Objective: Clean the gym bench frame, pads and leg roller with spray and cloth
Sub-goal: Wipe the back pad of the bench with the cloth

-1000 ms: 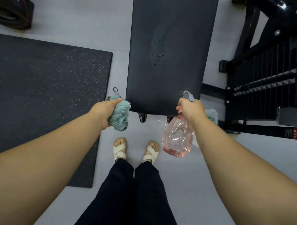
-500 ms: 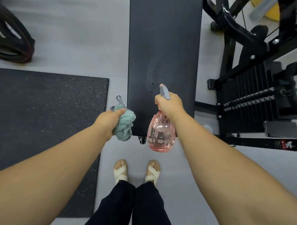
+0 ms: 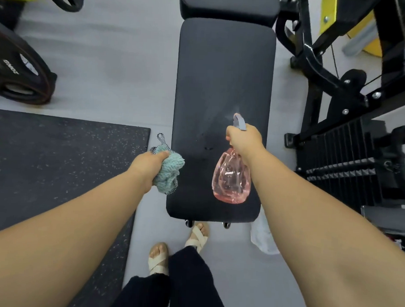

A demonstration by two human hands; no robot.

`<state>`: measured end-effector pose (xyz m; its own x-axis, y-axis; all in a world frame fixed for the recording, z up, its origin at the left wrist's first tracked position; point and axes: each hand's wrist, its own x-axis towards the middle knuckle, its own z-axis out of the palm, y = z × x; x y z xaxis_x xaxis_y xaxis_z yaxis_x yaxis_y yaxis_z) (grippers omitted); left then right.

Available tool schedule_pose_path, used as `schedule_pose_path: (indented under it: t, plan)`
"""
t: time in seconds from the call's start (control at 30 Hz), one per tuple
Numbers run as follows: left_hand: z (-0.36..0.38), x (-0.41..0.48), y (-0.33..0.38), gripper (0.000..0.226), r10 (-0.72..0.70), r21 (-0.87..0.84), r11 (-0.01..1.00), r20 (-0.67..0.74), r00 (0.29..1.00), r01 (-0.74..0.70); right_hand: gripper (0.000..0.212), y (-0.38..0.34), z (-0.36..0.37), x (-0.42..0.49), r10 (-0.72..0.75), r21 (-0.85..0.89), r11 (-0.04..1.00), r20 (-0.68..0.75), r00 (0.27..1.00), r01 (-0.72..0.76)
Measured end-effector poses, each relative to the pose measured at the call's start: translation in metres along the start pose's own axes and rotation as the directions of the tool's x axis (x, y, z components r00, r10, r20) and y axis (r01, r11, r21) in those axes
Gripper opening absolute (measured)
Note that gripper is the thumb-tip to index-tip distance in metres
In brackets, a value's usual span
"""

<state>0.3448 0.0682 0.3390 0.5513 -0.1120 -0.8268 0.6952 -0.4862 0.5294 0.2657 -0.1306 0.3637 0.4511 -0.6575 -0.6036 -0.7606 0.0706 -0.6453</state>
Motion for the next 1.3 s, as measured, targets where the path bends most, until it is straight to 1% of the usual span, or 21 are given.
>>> schedule_pose_path:
  t: [0.07, 0.1, 0.2, 0.23, 0.33, 0.43, 0.5, 0.6, 0.67, 0.73, 0.83, 0.87, 0.97, 1.0, 1.03, 1.1, 1.13, 1.23, 1.3]
  plan:
    - [0.008, 0.008, 0.012, 0.024, 0.019, 0.004, 1.0, -0.004, 1.0, -0.019, 0.028, -0.005, -0.011, 0.016, 0.017, 0.029, 0.999, -0.021, 1.0, -0.016]
    - [0.013, 0.014, 0.019, 0.025, 0.021, -0.005, 1.0, -0.009, 1.0, -0.021, 0.028, -0.011, -0.017, 0.023, 0.006, 0.026, 1.0, -0.023, 1.0, -0.005]
    - [0.021, 0.027, 0.031, 0.027, 0.01, -0.042, 0.999, -0.018, 1.0, -0.011, 0.013, -0.034, -0.024, 0.042, -0.063, -0.009, 0.998, 0.012, 0.998, 0.063]
    - [0.021, 0.031, 0.034, 0.03, 0.006, -0.03, 1.0, -0.02, 1.0, -0.006, 0.011, -0.044, -0.023, 0.049, -0.086, -0.007, 0.996, 0.028, 0.996, 0.086]
    - [0.02, 0.044, 0.038, 0.046, 0.003, 0.036, 0.999, -0.033, 0.999, -0.002, 0.01, -0.07, -0.012, 0.068, -0.128, 0.016, 0.992, 0.042, 0.991, 0.127]
    - [0.017, 0.064, 0.054, 0.048, 0.042, 0.09, 0.995, -0.043, 0.998, -0.038, 0.011, -0.092, 0.002, 0.085, -0.123, 0.033, 0.992, 0.027, 0.992, 0.122]
    - [0.022, 0.074, 0.072, 0.044, 0.073, 0.099, 0.993, -0.025, 0.997, -0.071, 0.013, -0.104, 0.009, 0.096, -0.121, 0.031, 0.992, 0.047, 0.992, 0.12]
    - [0.033, 0.094, 0.109, 0.03, 0.148, 0.153, 0.977, 0.001, 0.989, -0.146, 0.022, -0.125, 0.018, 0.121, -0.13, 0.021, 0.991, 0.073, 0.989, 0.129]
    - [0.041, 0.106, 0.132, 0.019, 0.194, 0.205, 0.959, 0.022, 0.981, -0.194, 0.016, -0.138, 0.022, 0.135, -0.147, -0.002, 0.989, 0.088, 0.985, 0.148]
    - [0.047, 0.118, 0.152, 0.014, 0.232, 0.265, 0.935, 0.048, 0.972, -0.236, 0.008, -0.147, 0.025, 0.148, -0.147, -0.011, 0.989, 0.08, 0.986, 0.149]
    - [0.054, 0.136, 0.181, 0.03, 0.26, 0.31, 0.911, 0.078, 0.962, -0.271, 0.008, -0.16, 0.024, 0.174, -0.073, 0.068, 0.995, -0.01, 0.997, 0.074]
    - [0.056, 0.14, 0.188, 0.031, 0.265, 0.319, 0.906, 0.087, 0.96, -0.279, 0.01, -0.161, 0.019, 0.182, -0.048, 0.094, 0.994, -0.052, 0.997, 0.053]
    - [0.061, 0.153, 0.205, 0.02, 0.265, 0.334, 0.896, 0.126, 0.956, -0.292, 0.028, -0.161, -0.002, 0.2, 0.017, 0.145, 0.989, -0.151, 0.988, 0.005]
    - [0.064, 0.155, 0.209, 0.016, 0.255, 0.339, 0.896, 0.136, 0.957, -0.287, 0.029, -0.158, -0.01, 0.204, 0.036, 0.147, 0.989, -0.178, 0.983, -0.009]
    - [0.066, 0.159, 0.212, 0.018, 0.246, 0.345, 0.895, 0.147, 0.958, -0.282, 0.025, -0.155, -0.017, 0.208, 0.055, 0.151, 0.988, -0.198, 0.979, -0.025]
    - [0.069, 0.162, 0.215, 0.023, 0.226, 0.348, 0.898, 0.161, 0.961, -0.27, 0.013, -0.148, -0.031, 0.211, 0.114, 0.187, 0.98, -0.212, 0.971, -0.074]
    - [0.071, 0.164, 0.216, 0.025, 0.213, 0.352, 0.899, 0.166, 0.963, -0.26, 0.012, -0.145, -0.037, 0.212, 0.149, 0.22, 0.97, -0.215, 0.965, -0.1]
    - [0.072, 0.166, 0.213, 0.026, 0.185, 0.363, 0.9, 0.179, 0.966, -0.24, 0.027, -0.132, -0.05, 0.211, 0.223, 0.303, 0.942, -0.23, 0.947, -0.148]
    - [0.072, 0.165, 0.212, 0.023, 0.186, 0.362, 0.901, 0.174, 0.967, -0.239, 0.025, -0.125, -0.051, 0.203, 0.237, 0.299, 0.939, -0.213, 0.948, -0.168]
